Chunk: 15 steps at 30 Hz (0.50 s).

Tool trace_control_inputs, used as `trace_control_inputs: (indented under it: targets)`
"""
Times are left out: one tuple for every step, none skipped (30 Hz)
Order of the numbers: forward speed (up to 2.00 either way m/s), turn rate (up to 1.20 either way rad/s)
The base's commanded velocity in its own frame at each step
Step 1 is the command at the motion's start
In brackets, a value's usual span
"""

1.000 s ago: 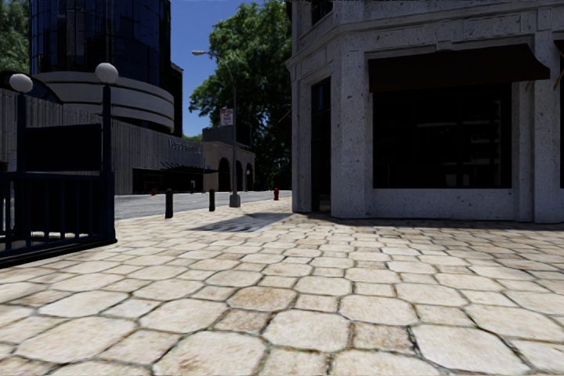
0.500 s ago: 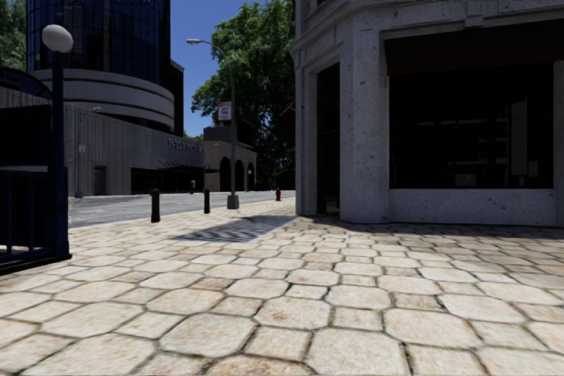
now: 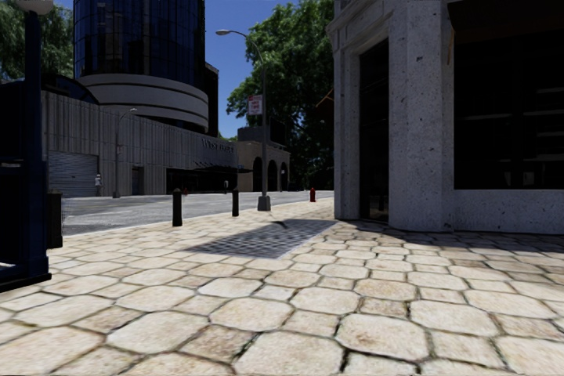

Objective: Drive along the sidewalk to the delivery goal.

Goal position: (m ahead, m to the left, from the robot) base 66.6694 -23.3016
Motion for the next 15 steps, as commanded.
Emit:
trace_control_inputs:
  targets:
    - [2.0, 0.01]
    - [2.0, 0.01]
    - [2.0, 0.01]
    - [2.0, 0.01]
    - [2.0, 0.01]
    - [2.0, 0.01]
    - [2.0, 0.01]
    - [2.0, 0.01]
    - [2.0, 0.02]
    - [2.0, 0.13]
    - [2.0, 0.41]
    - [2.0, 0.62]
    - [2.0, 0.71]
    - [2.0, 0.73]
    - [2.0, 0.34]
